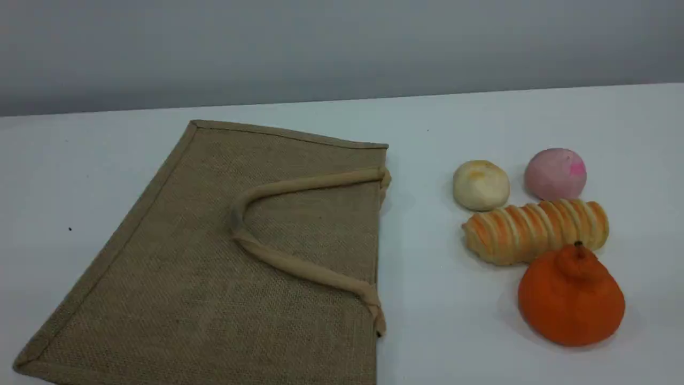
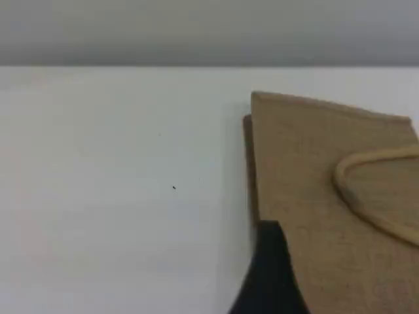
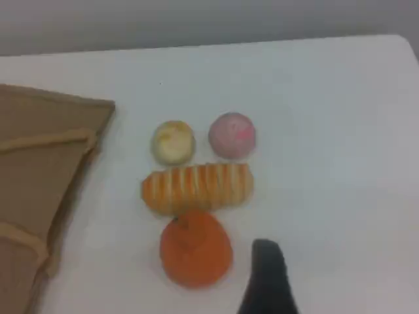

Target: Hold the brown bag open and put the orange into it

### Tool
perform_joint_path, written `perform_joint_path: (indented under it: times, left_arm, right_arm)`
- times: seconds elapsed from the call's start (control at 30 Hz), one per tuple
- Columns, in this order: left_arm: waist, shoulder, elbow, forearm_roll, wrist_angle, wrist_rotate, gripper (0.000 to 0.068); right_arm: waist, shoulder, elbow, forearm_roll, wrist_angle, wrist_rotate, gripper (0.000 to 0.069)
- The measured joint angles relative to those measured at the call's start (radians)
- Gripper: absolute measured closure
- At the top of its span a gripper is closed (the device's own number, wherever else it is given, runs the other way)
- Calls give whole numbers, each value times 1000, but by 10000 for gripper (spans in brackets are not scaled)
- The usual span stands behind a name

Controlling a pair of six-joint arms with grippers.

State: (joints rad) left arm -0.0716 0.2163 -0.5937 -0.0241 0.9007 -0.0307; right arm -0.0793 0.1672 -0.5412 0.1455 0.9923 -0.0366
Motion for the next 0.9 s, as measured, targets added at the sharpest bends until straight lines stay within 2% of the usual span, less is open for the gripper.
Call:
perform_joint_path:
  times: [0.27,0.53,0.7,0.9]
  left_arm:
    - [-1,379,-31,-15,-137,-10,198]
    - [-1,734,-48,-138,-307,-1,198]
    - [-1,923,-48,-251,-429,87,198]
    - [-1,1127,-91,-467,-503,306,198]
  right_arm:
    - [0,278,-18,58,-182,-39,245]
    - [0,560,-18,215,-379,-116,245]
    - [0,737,-18,345,-471,-182,245]
    - [0,943,-18,508,-594,-290,245]
